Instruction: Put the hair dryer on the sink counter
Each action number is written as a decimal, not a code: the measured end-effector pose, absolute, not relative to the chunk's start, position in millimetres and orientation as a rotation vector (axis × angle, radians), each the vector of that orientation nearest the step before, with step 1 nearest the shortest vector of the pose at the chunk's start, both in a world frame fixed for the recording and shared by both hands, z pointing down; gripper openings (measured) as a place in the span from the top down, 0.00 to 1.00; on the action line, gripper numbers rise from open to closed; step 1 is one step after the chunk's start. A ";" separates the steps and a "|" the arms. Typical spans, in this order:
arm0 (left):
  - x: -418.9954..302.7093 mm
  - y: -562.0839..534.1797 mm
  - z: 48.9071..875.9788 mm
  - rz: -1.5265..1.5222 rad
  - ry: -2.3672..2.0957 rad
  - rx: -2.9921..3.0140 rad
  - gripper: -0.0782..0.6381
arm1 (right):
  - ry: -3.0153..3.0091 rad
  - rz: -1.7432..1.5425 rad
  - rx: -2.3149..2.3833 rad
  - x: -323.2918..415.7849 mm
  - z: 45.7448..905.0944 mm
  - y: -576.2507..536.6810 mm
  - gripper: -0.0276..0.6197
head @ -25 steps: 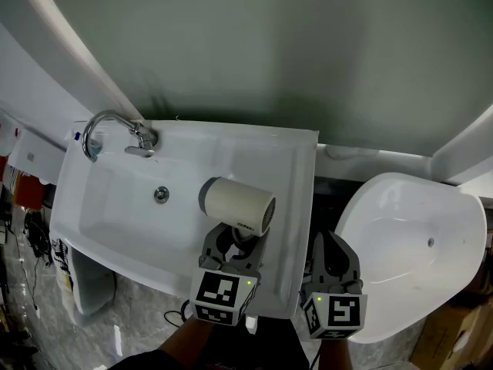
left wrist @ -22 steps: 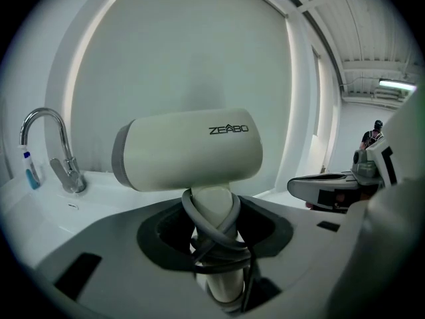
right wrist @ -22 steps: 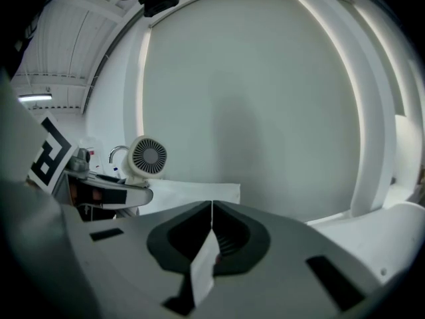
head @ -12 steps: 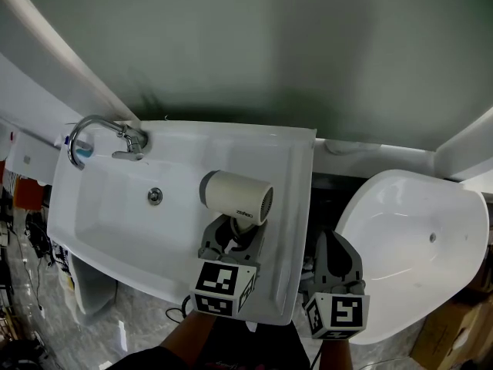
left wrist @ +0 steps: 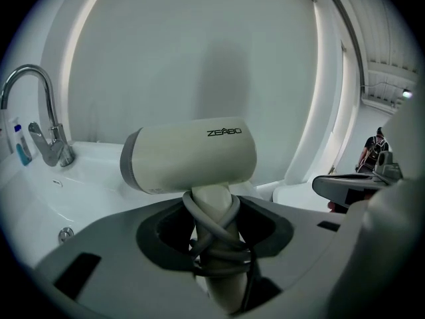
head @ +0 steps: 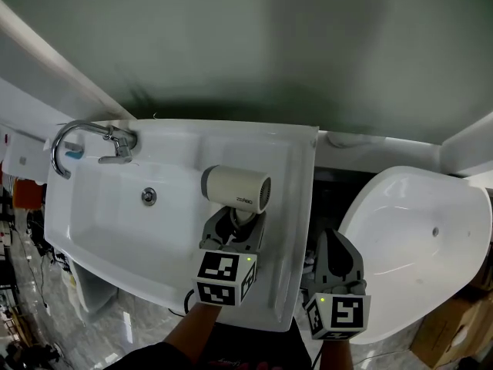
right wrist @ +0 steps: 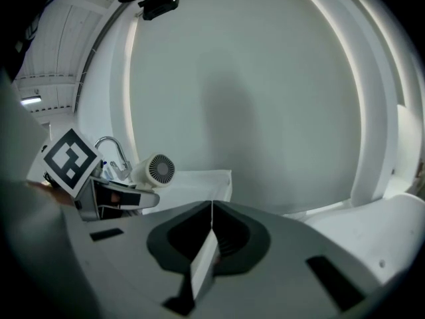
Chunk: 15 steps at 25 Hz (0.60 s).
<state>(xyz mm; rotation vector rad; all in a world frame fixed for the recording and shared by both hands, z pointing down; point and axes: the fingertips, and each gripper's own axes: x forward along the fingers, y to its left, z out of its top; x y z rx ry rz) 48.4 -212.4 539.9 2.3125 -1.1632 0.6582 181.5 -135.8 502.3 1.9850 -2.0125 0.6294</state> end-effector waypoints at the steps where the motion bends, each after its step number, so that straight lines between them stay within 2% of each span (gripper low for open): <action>1: 48.9 -214.7 543.5 0.664 -1.163 2.304 0.64 | -2.013 0.634 1.980 180.9 504.9 -138.1 0.92; 15: 53.9 -231.8 582.0 0.730 -1.147 2.183 0.63 | -1.986 0.688 1.948 186.9 528.5 -142.4 0.92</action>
